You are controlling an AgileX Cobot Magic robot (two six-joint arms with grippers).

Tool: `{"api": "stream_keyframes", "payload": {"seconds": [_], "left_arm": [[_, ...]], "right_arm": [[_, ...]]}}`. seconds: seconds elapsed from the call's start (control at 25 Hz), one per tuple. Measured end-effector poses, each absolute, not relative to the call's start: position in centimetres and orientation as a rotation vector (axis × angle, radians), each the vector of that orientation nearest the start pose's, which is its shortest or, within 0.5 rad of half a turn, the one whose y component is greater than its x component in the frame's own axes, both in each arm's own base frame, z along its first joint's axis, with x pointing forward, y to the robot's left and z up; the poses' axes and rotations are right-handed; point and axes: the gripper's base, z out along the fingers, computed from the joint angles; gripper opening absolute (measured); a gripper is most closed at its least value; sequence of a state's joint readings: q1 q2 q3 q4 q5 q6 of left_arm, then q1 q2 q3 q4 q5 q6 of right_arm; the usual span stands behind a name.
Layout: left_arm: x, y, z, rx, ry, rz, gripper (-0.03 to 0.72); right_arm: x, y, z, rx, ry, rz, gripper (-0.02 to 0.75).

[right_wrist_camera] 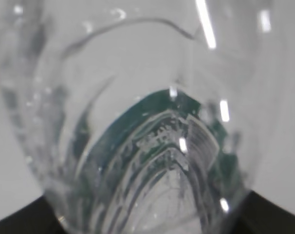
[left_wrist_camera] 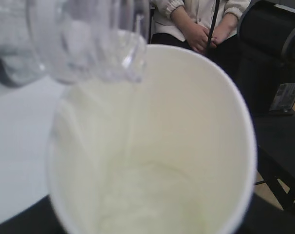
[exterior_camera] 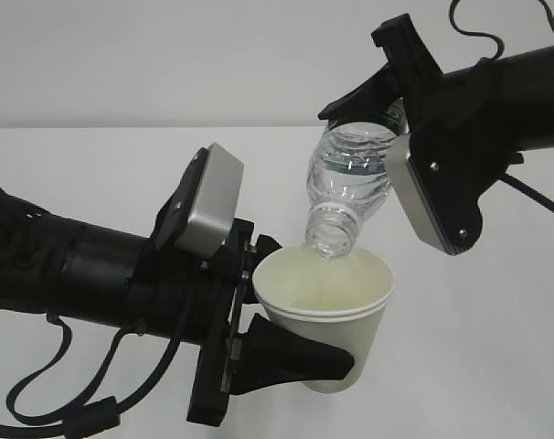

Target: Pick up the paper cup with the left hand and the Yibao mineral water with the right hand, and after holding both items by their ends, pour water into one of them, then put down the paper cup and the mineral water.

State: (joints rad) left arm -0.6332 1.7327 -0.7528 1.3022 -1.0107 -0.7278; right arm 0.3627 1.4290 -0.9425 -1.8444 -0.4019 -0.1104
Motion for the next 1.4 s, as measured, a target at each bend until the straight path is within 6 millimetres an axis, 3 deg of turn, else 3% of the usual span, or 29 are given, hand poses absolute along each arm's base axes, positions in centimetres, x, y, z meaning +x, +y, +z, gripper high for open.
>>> {"api": "stream_keyframes", "payload": {"seconds": [1.4], "left_arm": [[20.14, -24.00, 18.91, 1.448, 1.407, -1.144, 0.417]], "right_arm": [[27.90, 14.24, 28.94, -2.015, 0.587, -0.602, 0.426]]}}
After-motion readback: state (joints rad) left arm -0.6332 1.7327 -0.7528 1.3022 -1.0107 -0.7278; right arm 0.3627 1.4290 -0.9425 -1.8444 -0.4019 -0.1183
